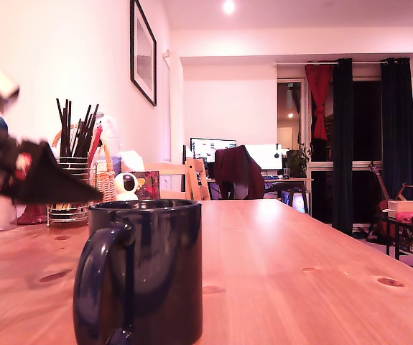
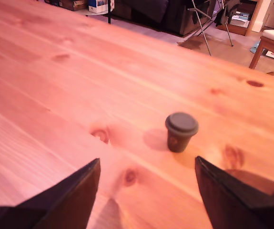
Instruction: Pick the coffee capsule and then drop it inside the coffee cup in front of you
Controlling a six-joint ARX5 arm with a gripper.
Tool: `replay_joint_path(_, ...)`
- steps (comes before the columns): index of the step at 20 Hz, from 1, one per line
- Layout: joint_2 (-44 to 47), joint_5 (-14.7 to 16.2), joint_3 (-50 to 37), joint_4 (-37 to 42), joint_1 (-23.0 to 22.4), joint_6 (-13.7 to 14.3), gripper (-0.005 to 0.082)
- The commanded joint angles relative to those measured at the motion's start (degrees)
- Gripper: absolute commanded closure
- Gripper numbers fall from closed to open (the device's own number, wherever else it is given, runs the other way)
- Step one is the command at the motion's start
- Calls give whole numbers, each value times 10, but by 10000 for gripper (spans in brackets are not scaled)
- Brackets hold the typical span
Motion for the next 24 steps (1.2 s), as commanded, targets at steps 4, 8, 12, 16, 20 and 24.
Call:
replay_joint_path(4, 30, 7, -14, -10, -31, 1, 197)
replay_joint_path(8, 30, 7, -14, -21, -48, -3, 197)
replay_joint_path(12, 30, 7, -13, -22, -49, -3, 197)
replay_joint_path(16, 45, 3, -13, -17, -49, 38, 197)
replay_joint_path(20, 76, 2, -13, 13, -50, 47, 197)
replay_joint_path(24, 87, 5, -13, 25, -58, 40, 197)
